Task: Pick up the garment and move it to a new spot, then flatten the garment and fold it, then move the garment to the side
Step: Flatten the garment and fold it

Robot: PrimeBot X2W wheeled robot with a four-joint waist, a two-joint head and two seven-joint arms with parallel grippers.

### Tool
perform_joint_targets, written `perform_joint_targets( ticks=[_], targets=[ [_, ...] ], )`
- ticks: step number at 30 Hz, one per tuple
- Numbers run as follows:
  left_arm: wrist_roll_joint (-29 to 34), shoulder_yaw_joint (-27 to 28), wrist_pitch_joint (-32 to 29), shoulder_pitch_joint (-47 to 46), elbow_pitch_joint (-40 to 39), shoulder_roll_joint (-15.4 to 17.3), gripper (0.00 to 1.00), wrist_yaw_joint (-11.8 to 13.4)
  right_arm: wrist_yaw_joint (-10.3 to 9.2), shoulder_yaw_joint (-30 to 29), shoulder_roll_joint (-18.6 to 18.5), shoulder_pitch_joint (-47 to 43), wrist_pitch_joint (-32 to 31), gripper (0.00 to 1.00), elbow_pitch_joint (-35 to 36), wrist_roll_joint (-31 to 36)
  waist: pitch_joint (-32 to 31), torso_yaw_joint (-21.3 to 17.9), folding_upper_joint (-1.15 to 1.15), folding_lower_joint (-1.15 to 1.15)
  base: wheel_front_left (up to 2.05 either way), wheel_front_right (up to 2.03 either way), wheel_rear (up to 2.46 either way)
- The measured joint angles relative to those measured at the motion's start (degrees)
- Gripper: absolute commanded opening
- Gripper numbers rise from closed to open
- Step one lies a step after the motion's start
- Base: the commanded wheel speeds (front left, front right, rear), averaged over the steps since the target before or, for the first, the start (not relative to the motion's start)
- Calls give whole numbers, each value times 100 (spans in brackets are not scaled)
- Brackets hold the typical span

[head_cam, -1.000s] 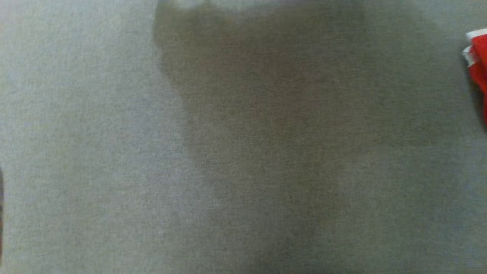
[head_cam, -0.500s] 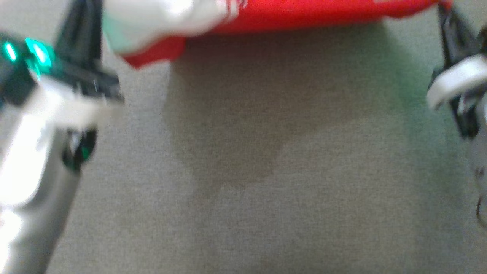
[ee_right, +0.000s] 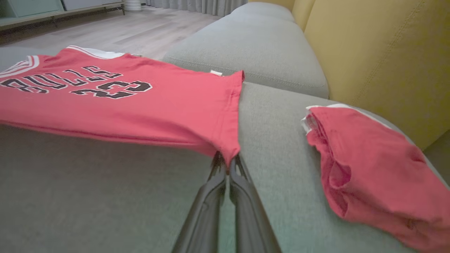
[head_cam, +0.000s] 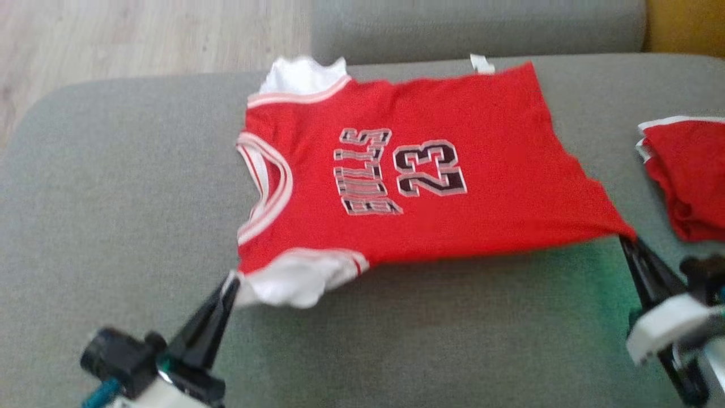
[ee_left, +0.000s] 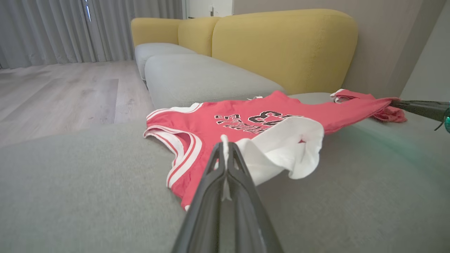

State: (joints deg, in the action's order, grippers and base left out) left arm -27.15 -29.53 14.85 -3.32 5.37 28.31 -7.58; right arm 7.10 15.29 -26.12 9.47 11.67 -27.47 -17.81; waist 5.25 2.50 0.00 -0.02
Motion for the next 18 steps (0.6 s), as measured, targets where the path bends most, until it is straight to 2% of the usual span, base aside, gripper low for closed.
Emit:
perform_joint_targets(
  ticks=[5, 9, 18],
  targets=[
    [105, 22, -14, 515, -7, -113, 0, 0, 0, -448, 29, -1094, -516, 0, 939, 26, -206, -16, 0, 0, 0, 0, 0],
    [110, 155, -14, 750, -12, -216, 0, 0, 0, -744, 254, -1718, -884, 0, 1564, 180, -254, -37, 0, 0, 0, 0, 0],
    [99, 275, -14, 413, -14, -343, 0, 0, 0, -1079, 541, -1805, -1210, 0, 1926, 354, -44, 9, 0, 3, 0, 0, 0]
  ],
)
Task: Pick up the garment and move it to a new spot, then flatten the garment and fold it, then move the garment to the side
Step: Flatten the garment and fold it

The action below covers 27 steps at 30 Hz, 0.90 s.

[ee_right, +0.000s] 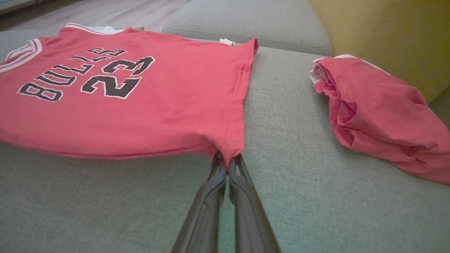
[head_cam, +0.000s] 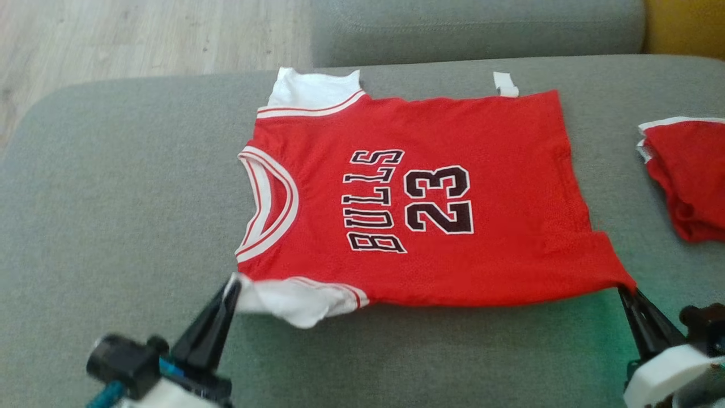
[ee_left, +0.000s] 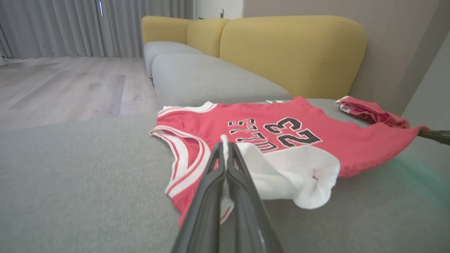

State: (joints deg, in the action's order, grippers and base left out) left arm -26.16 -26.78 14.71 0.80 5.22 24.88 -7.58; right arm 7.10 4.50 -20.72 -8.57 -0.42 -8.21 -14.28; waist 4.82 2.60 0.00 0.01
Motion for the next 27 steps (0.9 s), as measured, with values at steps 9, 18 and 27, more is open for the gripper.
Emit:
perform_joint_targets(
  ticks=[9, 18, 27],
  targets=[
    [2, 55, 0, -1162, 260, -216, 0, 0, 0, -313, 320, 555, -68, 0, -240, 145, 248, 108, 0, 0, 0, 0, 0],
    [-2, -158, 0, -2373, 672, -261, 0, 0, 0, -356, 522, 1444, -51, 0, -605, 279, 702, 72, 0, 0, 0, 0, 0],
    [-8, -316, 1, -3206, 1091, -267, 0, 0, 0, -261, 545, 2450, 86, 0, -1222, 437, 1253, -16, 0, 0, 0, 0, 0]
  ],
)
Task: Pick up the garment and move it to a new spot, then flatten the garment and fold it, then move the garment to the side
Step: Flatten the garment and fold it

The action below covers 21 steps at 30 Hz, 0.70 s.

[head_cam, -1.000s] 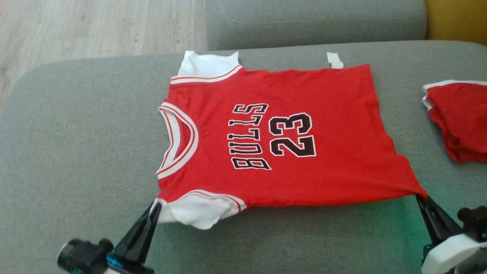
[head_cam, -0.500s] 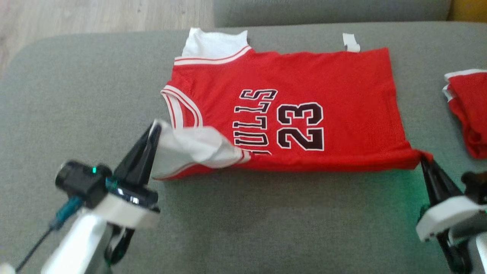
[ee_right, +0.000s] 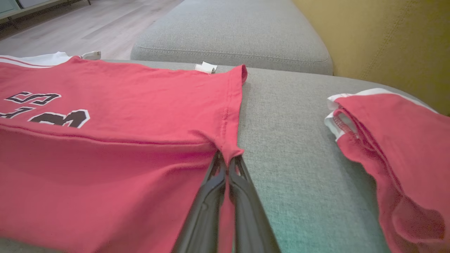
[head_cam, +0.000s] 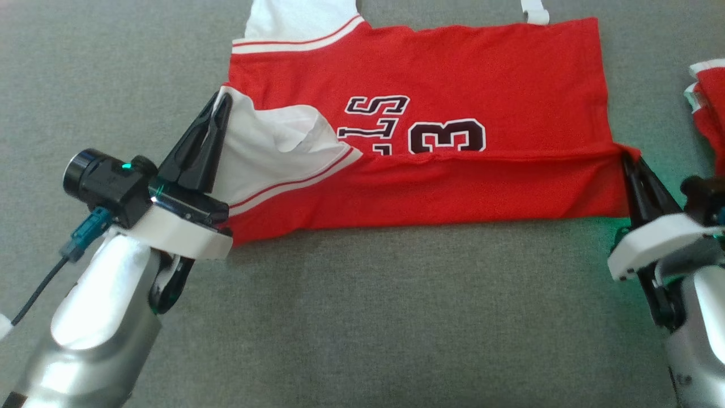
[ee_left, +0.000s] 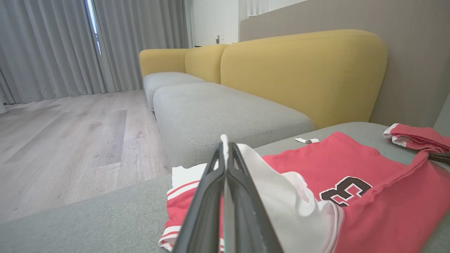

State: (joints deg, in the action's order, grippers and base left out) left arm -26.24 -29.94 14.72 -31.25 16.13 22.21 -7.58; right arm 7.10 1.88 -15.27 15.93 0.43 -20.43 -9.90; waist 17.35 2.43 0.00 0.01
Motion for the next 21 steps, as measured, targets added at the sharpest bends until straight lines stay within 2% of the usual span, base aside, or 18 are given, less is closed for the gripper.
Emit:
perform_joint_targets(
  ticks=[1, 2, 3, 4, 5, 9, 11, 15, 21],
  targets=[
    [0, 1, 0, -34, 35, 1, 0, 0, 0, 19, 10, 92, 43, 0, -84, 2, 43, -10, 0, 0, 0, 0, 0],
    [0, 1, 0, -54, 53, -1, 24, 0, 0, 38, 22, 177, 78, 0, -165, 30, 77, -20, 0, 0, 0, 0, 0],
    [0, 1, 0, -66, 67, -3, 53, 0, 0, 52, 41, 259, 122, 22, -246, 64, 103, -29, 0, 0, 0, 0, 0],
    [0, 3, 0, -70, 77, -10, 95, 0, 0, 52, 71, 335, 177, 49, -322, 102, 120, -35, 0, 0, 0, 0, 0],
    [-1, 5, 0, -69, 89, -22, 100, 0, 0, 51, 101, 396, 226, 98, -393, 136, 126, -37, 0, 0, 0, 0, 0],
    [-15, 144, 0, 23, 112, -119, 100, 0, 0, -16, 232, 464, 506, 100, -563, 225, 71, -26, 0, 0, 0, 0, 0],
    [-13, 442, 0, 241, 116, -216, 100, 0, 0, -98, 275, 435, 642, 100, -602, 246, 0, -16, 0, -1, 0, 0, 0],
    [10, 958, 0, 1006, 238, -534, 100, 2, 0, -258, 377, 182, 815, 100, -555, 300, -156, 6, 0, -1, 0, 0, 0],
    [-122, 1333, -1, 1930, 846, -977, 100, 2, 0, -307, 567, -455, 865, 100, -525, 341, -385, -42, 0, -2, 0, 0, 0]
  ],
)
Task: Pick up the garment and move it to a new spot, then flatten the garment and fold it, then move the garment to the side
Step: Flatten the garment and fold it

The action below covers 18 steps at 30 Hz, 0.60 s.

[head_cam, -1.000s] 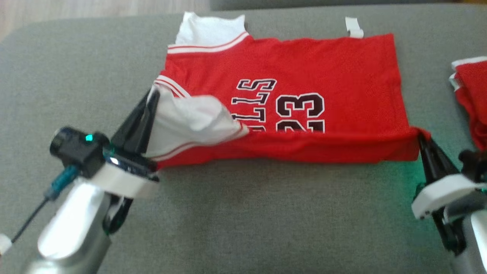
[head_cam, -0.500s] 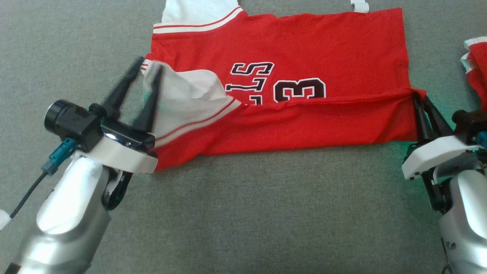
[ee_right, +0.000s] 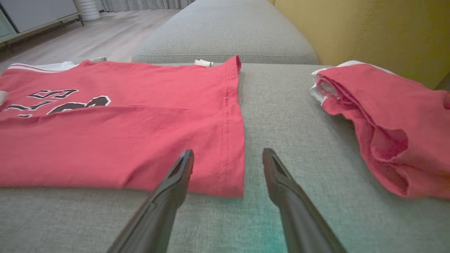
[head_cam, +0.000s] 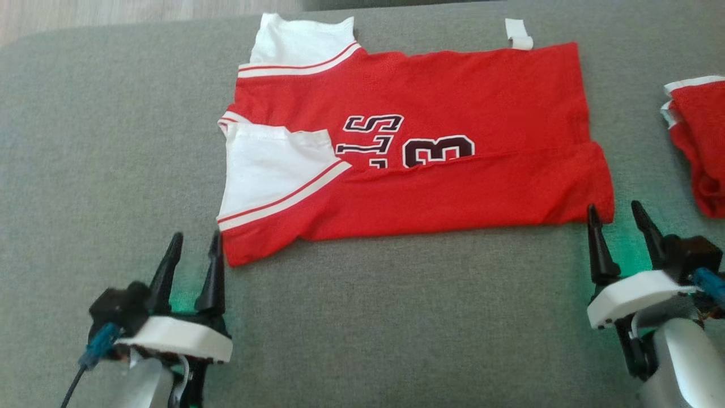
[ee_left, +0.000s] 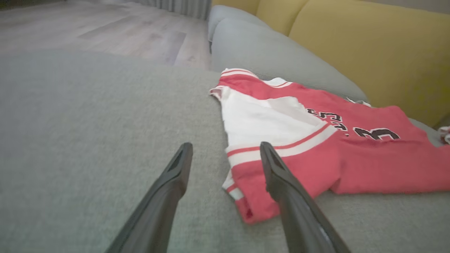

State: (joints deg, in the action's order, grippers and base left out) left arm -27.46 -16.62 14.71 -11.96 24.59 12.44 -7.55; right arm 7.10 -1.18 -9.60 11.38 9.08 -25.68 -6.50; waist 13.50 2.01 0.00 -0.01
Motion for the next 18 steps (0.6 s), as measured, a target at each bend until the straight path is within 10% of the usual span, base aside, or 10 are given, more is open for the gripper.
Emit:
perform_joint_targets(
  ticks=[10, 15, 18],
  targets=[
    [-853, -661, -365, -157, 933, -31, 97, -3, 0, 11, 40, -58, -2, 100, 86, -7, -131, -202, 0, 1, 0, 0, 0],
    [-949, -753, -492, -361, 1215, 32, 9, -3, 0, 48, 40, -58, -11, 100, 111, -7, -125, -208, 0, 1, 0, 0, 0],
    [-1056, -876, -506, -410, 1217, 59, 0, -3, 0, 65, 40, -58, -85, 100, 112, -7, -122, -181, 0, 1, 0, 0, 0]
  ],
)
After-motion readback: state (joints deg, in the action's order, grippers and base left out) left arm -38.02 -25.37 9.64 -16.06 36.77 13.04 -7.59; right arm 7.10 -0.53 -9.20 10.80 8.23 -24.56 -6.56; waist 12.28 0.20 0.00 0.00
